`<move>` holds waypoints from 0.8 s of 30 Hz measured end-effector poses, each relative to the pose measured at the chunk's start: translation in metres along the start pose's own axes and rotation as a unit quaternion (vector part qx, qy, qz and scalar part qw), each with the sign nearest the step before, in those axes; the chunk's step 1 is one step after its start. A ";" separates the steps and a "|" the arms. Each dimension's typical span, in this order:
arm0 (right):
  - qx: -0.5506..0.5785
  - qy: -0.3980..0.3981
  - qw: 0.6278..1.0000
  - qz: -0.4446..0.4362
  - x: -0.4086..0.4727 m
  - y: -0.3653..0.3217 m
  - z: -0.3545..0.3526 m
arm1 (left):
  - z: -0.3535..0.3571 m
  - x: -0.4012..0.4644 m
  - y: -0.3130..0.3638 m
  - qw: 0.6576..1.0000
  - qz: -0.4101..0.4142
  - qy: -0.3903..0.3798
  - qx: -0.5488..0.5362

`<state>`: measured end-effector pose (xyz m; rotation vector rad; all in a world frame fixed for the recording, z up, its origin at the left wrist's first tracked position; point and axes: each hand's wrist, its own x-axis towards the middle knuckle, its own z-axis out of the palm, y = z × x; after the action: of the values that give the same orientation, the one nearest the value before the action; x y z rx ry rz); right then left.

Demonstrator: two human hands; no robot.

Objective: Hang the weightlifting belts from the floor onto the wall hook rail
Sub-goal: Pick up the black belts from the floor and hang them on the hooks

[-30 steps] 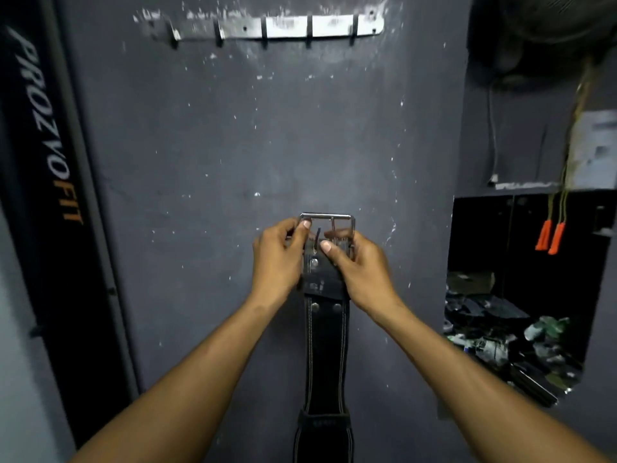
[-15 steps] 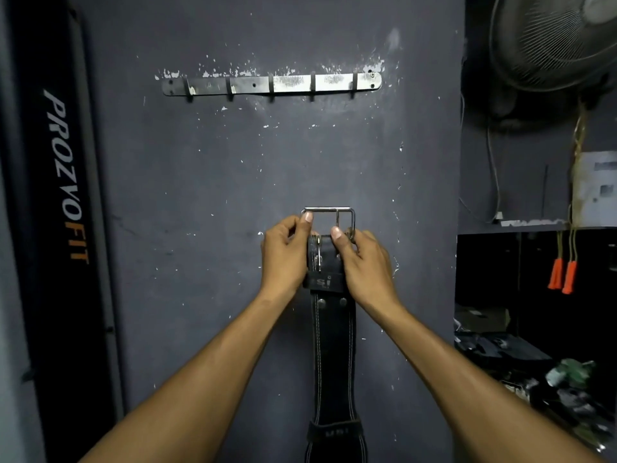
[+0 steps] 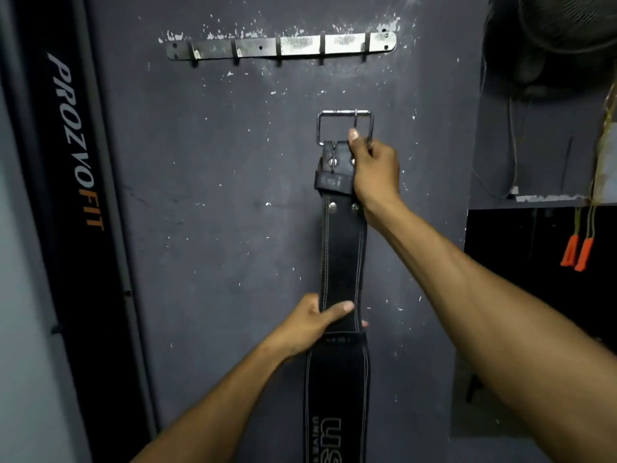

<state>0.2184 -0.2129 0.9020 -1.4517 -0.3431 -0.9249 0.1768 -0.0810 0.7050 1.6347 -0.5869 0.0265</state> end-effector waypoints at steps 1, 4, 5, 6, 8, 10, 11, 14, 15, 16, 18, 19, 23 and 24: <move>-0.006 -0.001 1.000 -0.001 0.001 -0.002 -0.001 | 0.002 -0.008 -0.013 1.000 -0.016 0.007 -0.022; -0.029 -0.005 1.000 -0.007 -0.009 -0.001 0.002 | 0.005 -0.022 -0.032 0.997 -0.024 0.032 -0.061; -0.029 -0.004 1.000 -0.007 -0.011 0.000 0.003 | 0.006 -0.027 -0.038 0.998 -0.025 0.028 -0.051; -0.028 0.001 1.000 -0.005 -0.012 -0.001 0.002 | 0.006 -0.035 -0.046 0.999 -0.034 0.012 -0.040; -0.018 0.002 1.000 0.005 -0.011 -0.005 -0.003 | 0.009 -0.058 -0.072 0.997 -0.081 -0.013 -0.002; 0.001 -0.007 1.000 0.019 -0.009 -0.008 -0.007 | 0.010 -0.078 -0.099 0.992 -0.120 -0.016 0.019; 0.004 -0.008 1.000 0.021 -0.011 -0.009 -0.008 | 0.011 -0.082 -0.107 0.992 -0.128 -0.008 0.022; -0.010 -0.014 1.000 0.009 -0.022 -0.005 -0.006 | 0.006 -0.076 -0.099 0.990 -0.132 -0.031 0.048; -0.022 -0.016 1.000 0.003 -0.025 -0.003 -0.007 | 0.003 -0.070 -0.090 0.992 -0.118 -0.040 0.035; -0.037 -0.018 0.999 0.001 -0.029 0.001 -0.009 | 0.000 -0.063 -0.077 0.995 -0.096 -0.030 0.003; -0.066 -0.028 0.997 0.000 -0.037 0.008 -0.012 | -0.007 -0.041 -0.035 0.993 -0.050 0.038 -0.103; -0.082 -0.034 0.996 -0.003 -0.042 0.012 -0.012 | -0.012 -0.027 -0.010 0.986 -0.019 0.063 -0.153; -0.132 -0.068 0.988 -0.032 -0.071 0.025 -0.004 | -0.023 0.024 0.086 0.965 0.098 0.153 -0.189; -0.136 -0.077 0.987 -0.033 -0.078 0.026 -0.001 | -0.021 0.032 0.099 0.961 0.109 0.187 -0.173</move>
<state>0.1880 -0.1923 0.8287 -1.7780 -0.3927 -0.9420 0.1726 -0.0759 0.8110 1.1801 -0.4453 0.3688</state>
